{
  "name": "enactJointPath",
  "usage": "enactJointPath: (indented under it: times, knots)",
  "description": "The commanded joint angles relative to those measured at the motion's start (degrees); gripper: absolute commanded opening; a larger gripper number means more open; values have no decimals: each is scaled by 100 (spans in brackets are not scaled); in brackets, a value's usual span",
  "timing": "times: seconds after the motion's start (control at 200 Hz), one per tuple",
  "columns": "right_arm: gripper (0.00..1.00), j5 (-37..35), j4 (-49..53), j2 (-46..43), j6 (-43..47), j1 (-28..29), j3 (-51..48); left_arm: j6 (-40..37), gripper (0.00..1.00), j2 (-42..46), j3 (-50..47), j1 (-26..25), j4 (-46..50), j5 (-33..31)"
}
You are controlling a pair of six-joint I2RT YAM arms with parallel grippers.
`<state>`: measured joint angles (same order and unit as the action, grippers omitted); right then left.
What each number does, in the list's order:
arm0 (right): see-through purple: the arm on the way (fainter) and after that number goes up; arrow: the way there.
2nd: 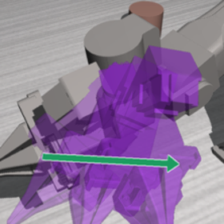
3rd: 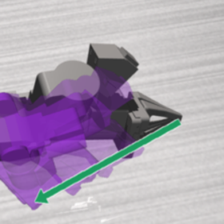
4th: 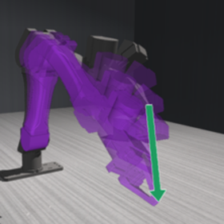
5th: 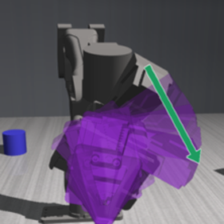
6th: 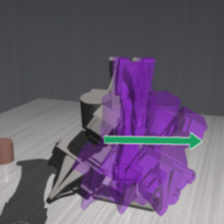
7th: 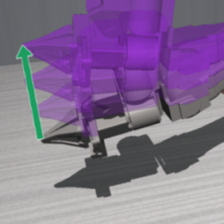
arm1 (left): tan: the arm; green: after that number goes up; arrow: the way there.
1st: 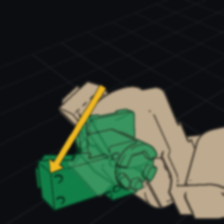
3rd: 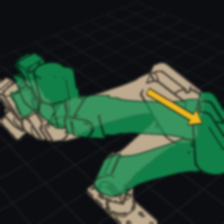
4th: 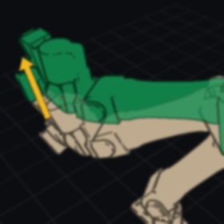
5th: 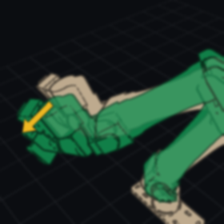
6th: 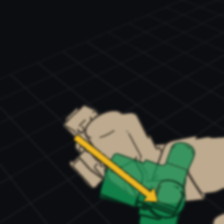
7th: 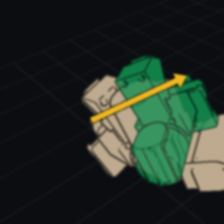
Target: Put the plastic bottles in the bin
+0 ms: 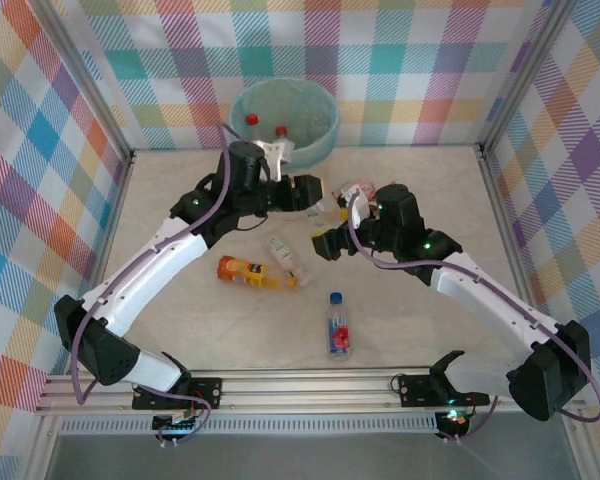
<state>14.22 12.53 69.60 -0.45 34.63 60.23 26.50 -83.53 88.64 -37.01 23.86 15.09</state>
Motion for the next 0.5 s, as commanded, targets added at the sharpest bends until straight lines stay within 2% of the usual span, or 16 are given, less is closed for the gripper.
enactJointPath:
  times: [0.0,0.13,0.27,0.395,0.495]
  knots:
    - [100,-425,238,-109,239,8,523,-427,52,-113,813,34,161,-742]
    - [100,-1022,719,-96,651,8,1181,-844,52,-454,1699,128,184,-1504]
    - [100,-1788,656,-89,1178,8,1596,-1352,52,-1059,2789,292,241,-2265]
    - [100,-1980,399,18,1653,-5,1817,-1776,51,-1790,3879,438,431,-2742]
    - [100,-1986,361,243,1975,4,2052,-2037,51,-2501,4847,583,727,-2880]
